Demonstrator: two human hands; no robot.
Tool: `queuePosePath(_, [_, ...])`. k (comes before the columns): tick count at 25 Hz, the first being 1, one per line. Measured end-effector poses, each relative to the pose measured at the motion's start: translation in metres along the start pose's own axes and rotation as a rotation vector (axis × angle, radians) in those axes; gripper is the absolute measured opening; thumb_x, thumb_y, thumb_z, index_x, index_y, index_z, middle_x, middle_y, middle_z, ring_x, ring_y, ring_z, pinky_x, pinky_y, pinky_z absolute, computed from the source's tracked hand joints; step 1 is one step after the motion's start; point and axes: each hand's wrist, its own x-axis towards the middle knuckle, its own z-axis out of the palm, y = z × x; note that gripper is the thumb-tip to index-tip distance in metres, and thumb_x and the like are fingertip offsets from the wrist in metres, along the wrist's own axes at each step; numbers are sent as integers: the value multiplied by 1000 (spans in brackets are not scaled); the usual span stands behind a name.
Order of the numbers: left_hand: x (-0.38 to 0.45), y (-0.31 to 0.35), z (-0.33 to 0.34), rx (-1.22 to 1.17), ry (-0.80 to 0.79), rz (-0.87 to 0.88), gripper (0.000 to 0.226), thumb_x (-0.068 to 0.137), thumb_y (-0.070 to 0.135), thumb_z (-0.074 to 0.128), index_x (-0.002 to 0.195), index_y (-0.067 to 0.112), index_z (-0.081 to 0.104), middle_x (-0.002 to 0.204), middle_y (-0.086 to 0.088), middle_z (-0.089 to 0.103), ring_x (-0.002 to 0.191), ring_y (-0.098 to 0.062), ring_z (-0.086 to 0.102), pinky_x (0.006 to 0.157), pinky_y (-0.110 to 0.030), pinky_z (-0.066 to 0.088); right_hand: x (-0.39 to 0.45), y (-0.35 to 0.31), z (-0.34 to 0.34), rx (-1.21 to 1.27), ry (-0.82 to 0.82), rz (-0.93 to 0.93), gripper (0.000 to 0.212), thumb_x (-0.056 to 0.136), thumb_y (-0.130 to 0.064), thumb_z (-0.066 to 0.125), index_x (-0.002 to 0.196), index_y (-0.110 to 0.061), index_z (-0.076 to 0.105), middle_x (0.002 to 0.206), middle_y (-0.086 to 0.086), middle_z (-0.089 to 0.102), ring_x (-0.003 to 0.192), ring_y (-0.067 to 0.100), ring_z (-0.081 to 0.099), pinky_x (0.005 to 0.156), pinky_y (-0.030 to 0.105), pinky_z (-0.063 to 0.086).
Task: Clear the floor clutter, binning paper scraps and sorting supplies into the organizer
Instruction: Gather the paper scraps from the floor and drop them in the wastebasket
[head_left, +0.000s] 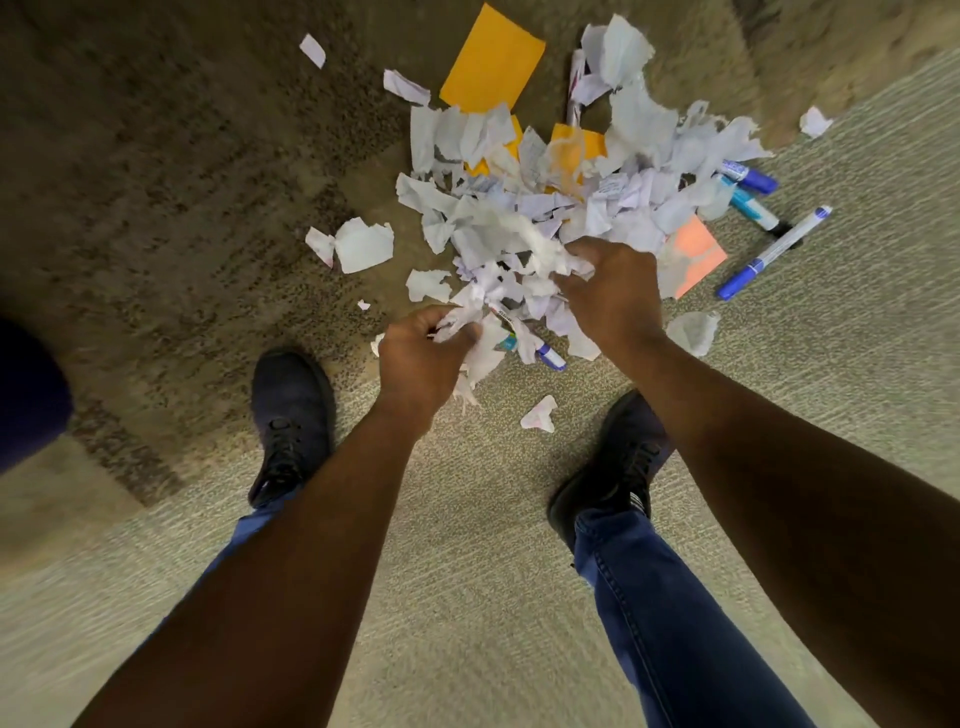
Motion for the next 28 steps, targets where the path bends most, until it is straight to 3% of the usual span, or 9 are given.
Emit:
queuePosePath(2, [-13,24,-14,-194,-65,-59,17,81,9,74,97,15,71,95,-6,75,88,-25,71,82,-40,58,-9,-15,-17,51,40,57,34,84,-22,71,116,-11,68,111,11,70,83,13,60,71,1,34])
queuePosePath(5, [-29,54,-42,-402,-127,-62,19,81,4,72,98,12,71,94,-6,75,84,-21,72,72,-33,59,-23,-43,-40,86,88,52,32,82,-21,73,112,-10,70,106,10,72,80,7,53,62,-9,26])
queuePosePath(11, [-55,82,-130,-613,-63,-17,18,82,3,69,100,8,69,101,-11,73,90,-23,71,80,-40,58,-55,-140,-30,150,36,-90,26,79,-14,74,106,-13,73,96,4,72,80,15,62,69,14,42])
queuePosePath(15, [-72,79,-210,-745,81,32,16,83,0,68,97,6,68,97,-8,74,86,-19,71,81,-36,58,-75,-216,0,147,-10,-231,25,79,-10,73,104,-11,74,98,7,72,85,12,60,70,10,39])
queuePosePath(19, [-98,57,-296,-859,297,127,9,85,3,67,90,10,68,82,0,75,74,-11,70,61,-25,55,-95,-293,49,73,-155,-373,29,80,-20,75,108,-12,72,103,1,71,91,13,63,73,10,37])
queuePosePath(22, [-114,42,-348,-934,433,186,10,86,5,65,96,8,66,94,-8,71,81,-16,68,72,-33,56,-111,-348,76,-14,-231,-553,21,81,-20,72,101,-14,73,88,-7,66,73,6,57,60,11,36])
queuePosePath(24, [-128,24,-393,-1010,549,211,12,87,5,64,100,6,65,101,-13,68,86,-21,66,77,-39,56,-132,-392,104,-5,-349,-646,16,82,-17,71,96,-12,72,82,-4,67,71,12,61,64,20,46])
queuePosePath(26, [-137,5,-433,-1057,665,221,10,88,5,63,97,8,65,95,-10,69,79,-18,67,70,-34,55,-154,-432,133,-13,-441,-702,17,82,-19,71,99,-18,71,77,-16,66,68,-2,63,65,19,51])
queuePosePath(28, [-142,-13,-466,-1098,767,223,7,88,4,63,93,9,66,90,-9,71,77,-19,69,69,-34,56,-174,-466,166,-18,-511,-723,23,81,-21,73,104,-25,70,66,-34,57,59,-21,55,52,2,44])
